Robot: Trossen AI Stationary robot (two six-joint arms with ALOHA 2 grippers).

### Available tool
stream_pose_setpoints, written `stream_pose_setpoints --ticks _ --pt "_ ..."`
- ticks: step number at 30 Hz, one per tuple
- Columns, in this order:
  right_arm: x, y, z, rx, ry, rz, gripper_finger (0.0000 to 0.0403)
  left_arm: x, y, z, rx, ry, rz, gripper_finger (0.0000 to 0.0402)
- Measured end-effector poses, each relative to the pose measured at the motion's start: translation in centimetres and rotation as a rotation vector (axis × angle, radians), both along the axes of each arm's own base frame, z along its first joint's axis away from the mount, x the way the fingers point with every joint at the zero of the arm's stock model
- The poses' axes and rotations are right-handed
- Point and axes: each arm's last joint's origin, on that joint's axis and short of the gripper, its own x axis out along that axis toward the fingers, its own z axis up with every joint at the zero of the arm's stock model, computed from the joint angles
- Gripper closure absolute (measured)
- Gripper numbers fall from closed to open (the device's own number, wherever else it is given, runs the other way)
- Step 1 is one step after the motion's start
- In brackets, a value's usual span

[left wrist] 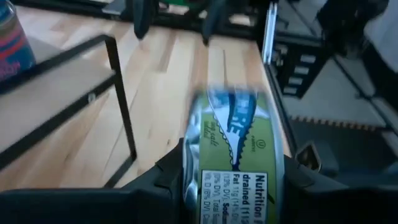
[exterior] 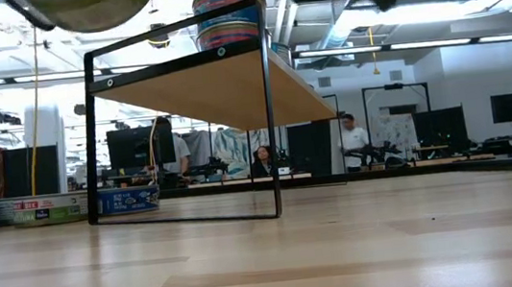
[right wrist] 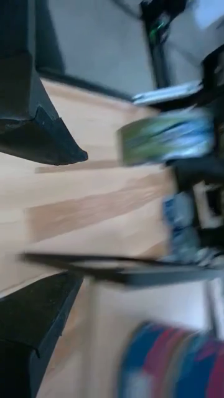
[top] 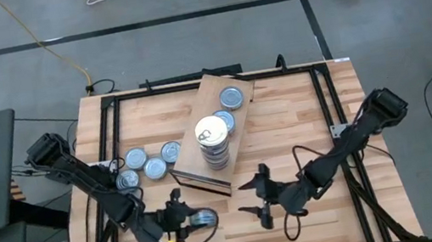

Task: Stack canned seafood by type on shelf
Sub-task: Stack the green tuna can on top of the yellow blue tuna can on the shelf

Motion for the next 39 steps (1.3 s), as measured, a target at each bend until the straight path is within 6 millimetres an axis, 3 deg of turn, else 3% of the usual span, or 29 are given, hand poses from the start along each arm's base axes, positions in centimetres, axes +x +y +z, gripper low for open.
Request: stream_pose_setpoints --ticks 9,18,26,34,39 --pt "1.9 0.4 -0.4 -0.002 -0.121 0.127 0.0085 0.6 -0.1 1.3 0.008 -0.119 -0.031 0.0272" --pt "3.4 0.9 -1.9 -0.129 -0.19 0.16 0.0072 1.3 0.4 2.9 0.197 -0.258 -0.02 0.0277" --pt "5.0 1.1 -1.3 -0.206 -0.205 0.158 0.0068 2.4 1.8 3.5 0.213 -0.311 -0.012 0.0271" --pt "4.8 1.6 -0.1 -0.218 -0.228 0.129 0.0069 2.6 2.0 3.4 0.257 -0.302 -0.007 0.0273" --pt "4.9 1.2 0.1 -0.239 -0.23 0.111 0.0091 2.5 1.8 3.3 0.261 -0.297 -0.061 0.027"
